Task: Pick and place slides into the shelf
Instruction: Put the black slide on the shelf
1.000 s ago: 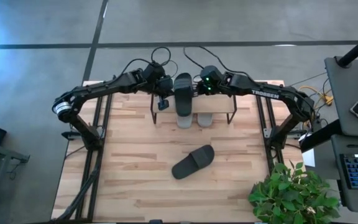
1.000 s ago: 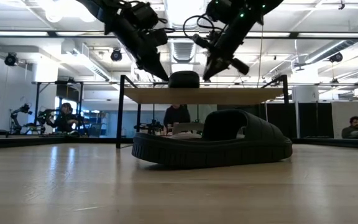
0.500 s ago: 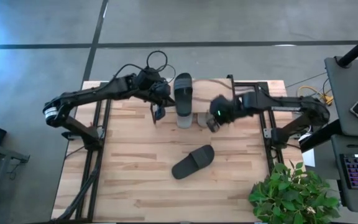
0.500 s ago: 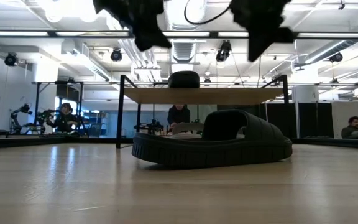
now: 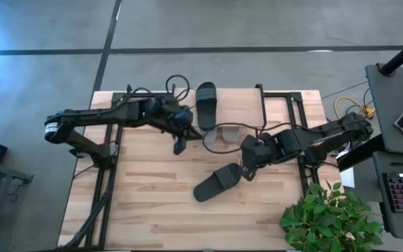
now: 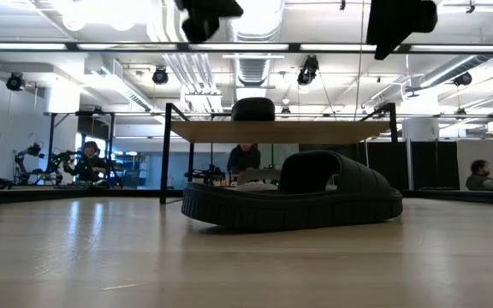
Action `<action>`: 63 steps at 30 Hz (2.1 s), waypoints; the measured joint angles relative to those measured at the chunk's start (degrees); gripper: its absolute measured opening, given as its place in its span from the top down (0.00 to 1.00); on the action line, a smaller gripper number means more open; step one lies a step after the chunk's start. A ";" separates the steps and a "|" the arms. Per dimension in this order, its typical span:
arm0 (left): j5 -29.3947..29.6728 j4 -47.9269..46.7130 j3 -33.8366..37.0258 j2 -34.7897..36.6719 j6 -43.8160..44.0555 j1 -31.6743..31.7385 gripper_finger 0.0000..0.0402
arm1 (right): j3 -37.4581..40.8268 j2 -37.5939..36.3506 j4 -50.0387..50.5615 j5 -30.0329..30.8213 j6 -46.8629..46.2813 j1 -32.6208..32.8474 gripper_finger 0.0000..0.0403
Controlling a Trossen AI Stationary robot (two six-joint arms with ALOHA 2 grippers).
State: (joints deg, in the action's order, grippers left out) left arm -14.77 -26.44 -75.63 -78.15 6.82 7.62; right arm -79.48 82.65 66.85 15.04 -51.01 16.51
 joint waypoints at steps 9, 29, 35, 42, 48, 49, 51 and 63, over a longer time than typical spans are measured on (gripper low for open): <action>9.02 -7.03 1.42 7.94 -8.26 -7.83 1.00 | -0.03 2.63 -9.73 -0.62 -7.02 3.18 0.51; 9.17 -8.52 18.03 31.23 -4.87 -10.03 1.00 | -26.90 31.27 1.71 -5.56 -12.51 6.27 0.54; 9.09 -8.57 18.07 33.16 -4.06 -10.03 1.00 | -35.56 39.54 10.13 -6.44 -13.94 7.55 0.54; 8.95 -9.42 18.02 34.34 -3.13 -10.03 1.00 | -43.36 45.73 11.89 -6.52 -15.17 9.15 0.54; 8.75 -10.66 18.02 34.81 -2.60 -10.03 1.00 | -47.29 48.86 19.85 -6.48 -18.97 10.56 0.54; 8.57 -10.63 18.02 34.82 -2.60 -10.03 1.00 | -47.89 49.37 21.43 -6.47 -19.71 10.91 0.54; 8.40 -10.66 18.02 34.84 -2.57 -10.03 1.00 | -48.74 50.00 23.43 -6.50 -21.19 11.67 0.54; 7.61 -10.18 19.53 33.74 -2.60 -10.03 1.00 | -46.80 50.14 22.92 -5.98 -23.56 14.93 0.54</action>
State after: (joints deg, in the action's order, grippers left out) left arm -7.16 -36.62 -56.10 -44.40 4.23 -2.42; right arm -126.28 132.79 89.78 9.06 -74.56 31.44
